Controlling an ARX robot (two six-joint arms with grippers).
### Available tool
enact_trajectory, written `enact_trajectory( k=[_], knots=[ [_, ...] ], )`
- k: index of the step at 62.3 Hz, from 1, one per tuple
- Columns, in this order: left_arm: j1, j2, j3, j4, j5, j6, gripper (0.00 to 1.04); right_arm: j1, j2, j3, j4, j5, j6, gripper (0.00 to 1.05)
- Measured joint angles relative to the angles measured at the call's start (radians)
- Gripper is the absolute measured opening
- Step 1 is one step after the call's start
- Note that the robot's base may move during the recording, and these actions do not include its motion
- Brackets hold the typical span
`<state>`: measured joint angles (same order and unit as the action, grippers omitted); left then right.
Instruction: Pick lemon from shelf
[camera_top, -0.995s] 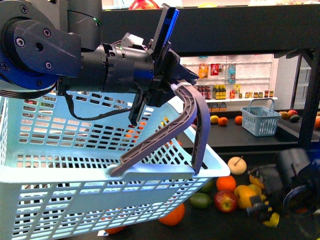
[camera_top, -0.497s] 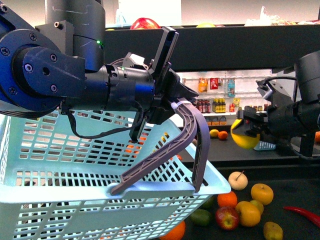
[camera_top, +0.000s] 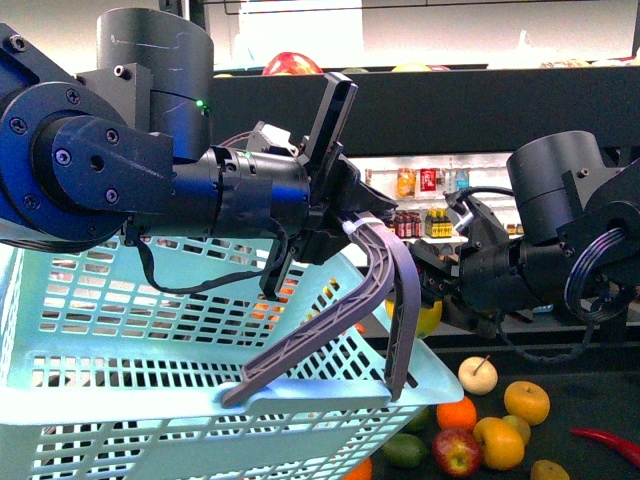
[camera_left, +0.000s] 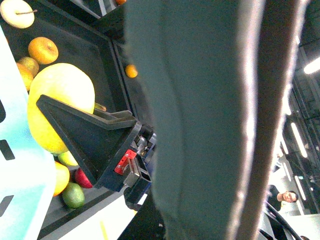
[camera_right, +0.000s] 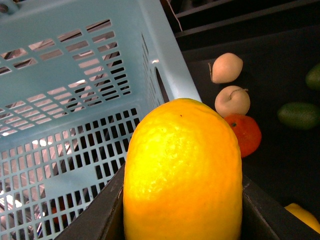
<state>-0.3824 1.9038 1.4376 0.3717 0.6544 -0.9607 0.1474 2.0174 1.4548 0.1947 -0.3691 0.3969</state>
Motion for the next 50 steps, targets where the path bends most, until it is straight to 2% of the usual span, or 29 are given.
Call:
enact_trajectory(
  k=[19, 41, 43, 50],
  knots=[
    [0.0, 0.0, 0.0, 0.0, 0.0, 0.0, 0.07, 0.039, 0.0, -0.022, -0.007, -0.001, 0.002, 0.45],
    [0.0, 0.0, 0.0, -0.001, 0.0, -0.001, 0.07, 0.024, -0.016, -0.042, 0.036, -0.027, 0.02, 0.96],
    [0.0, 0.0, 0.0, -0.002, 0.0, -0.001, 0.07, 0.015, -0.02, -0.042, 0.045, -0.035, 0.032, 0.99],
    [0.0, 0.0, 0.0, -0.002, -0.001, -0.003, 0.07, -0.026, -0.035, -0.041, 0.067, -0.042, 0.051, 0.97]
  ],
)
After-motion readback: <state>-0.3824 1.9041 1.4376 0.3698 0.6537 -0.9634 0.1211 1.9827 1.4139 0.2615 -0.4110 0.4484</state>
